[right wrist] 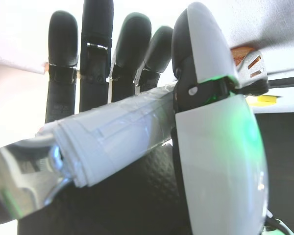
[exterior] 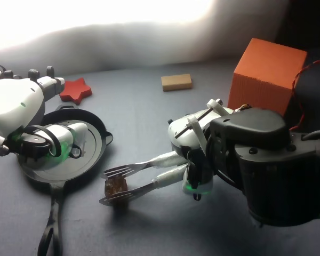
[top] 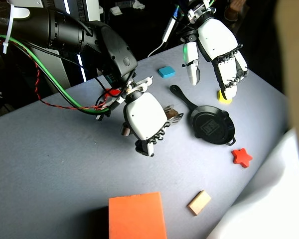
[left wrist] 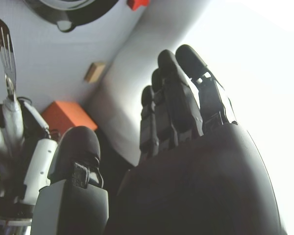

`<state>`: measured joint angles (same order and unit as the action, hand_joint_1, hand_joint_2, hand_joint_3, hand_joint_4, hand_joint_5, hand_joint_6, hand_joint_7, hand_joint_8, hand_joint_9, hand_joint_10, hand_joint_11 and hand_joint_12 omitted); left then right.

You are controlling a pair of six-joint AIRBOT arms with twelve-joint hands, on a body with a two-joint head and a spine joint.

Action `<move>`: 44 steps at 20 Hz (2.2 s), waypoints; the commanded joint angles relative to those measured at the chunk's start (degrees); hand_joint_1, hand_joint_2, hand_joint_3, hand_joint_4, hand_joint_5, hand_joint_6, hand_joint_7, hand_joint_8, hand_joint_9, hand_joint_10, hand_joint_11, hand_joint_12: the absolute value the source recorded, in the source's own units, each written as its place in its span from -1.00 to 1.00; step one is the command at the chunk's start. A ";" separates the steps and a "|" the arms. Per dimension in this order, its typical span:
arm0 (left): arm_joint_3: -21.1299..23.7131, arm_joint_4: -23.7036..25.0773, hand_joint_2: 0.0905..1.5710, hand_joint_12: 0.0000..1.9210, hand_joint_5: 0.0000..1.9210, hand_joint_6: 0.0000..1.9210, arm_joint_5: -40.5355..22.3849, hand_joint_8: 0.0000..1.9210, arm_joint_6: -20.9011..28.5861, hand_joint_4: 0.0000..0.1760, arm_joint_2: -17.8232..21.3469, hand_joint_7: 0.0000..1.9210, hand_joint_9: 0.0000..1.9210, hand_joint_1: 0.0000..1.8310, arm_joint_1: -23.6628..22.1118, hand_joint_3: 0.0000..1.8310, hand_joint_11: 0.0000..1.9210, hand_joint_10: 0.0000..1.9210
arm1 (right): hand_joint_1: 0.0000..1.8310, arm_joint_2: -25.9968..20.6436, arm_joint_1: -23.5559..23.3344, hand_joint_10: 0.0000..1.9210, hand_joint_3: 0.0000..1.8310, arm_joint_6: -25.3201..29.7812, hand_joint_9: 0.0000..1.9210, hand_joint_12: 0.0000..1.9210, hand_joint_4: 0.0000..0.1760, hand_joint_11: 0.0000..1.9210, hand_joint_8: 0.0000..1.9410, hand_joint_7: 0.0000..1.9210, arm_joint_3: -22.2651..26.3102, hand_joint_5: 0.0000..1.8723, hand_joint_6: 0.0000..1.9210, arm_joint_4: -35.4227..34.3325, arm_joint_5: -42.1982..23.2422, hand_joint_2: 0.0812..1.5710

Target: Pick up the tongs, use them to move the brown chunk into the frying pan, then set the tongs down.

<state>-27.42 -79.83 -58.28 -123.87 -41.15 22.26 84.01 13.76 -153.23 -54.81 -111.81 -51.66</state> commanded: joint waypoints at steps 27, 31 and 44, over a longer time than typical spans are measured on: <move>-0.12 4.11 0.73 0.43 -0.82 -1.00 -3.10 -1.00 -0.60 -0.77 0.79 -0.65 -0.54 -0.75 -1.19 -1.00 -0.98 -0.99 | -0.21 -3.92 -2.19 1.00 -0.99 -1.87 0.71 1.00 1.00 0.63 0.97 0.62 3.80 0.40 1.00 3.84 -0.41 0.86; -0.20 4.11 0.73 0.41 -0.83 -1.00 -3.10 -0.99 -0.67 -0.83 0.80 -0.69 -0.55 -0.79 -1.14 -0.99 -0.95 -1.00 | -0.17 -4.29 -4.64 1.00 -1.00 -2.89 0.69 1.00 1.00 0.62 0.97 0.60 3.27 0.38 1.00 3.84 2.02 0.85; -2.25 2.04 0.76 0.38 -0.85 -1.00 -1.01 -0.99 -5.66 -0.97 0.90 -0.69 -0.55 -0.77 -7.42 -1.00 -0.94 -0.99 | -0.17 8.37 -5.26 1.00 -1.00 -5.32 0.66 1.00 1.00 0.59 0.98 0.58 -11.53 0.35 1.00 7.24 11.56 0.84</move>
<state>-29.52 -82.13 -57.43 -129.49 -40.80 15.33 92.79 8.80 -158.87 -66.83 -107.92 -41.45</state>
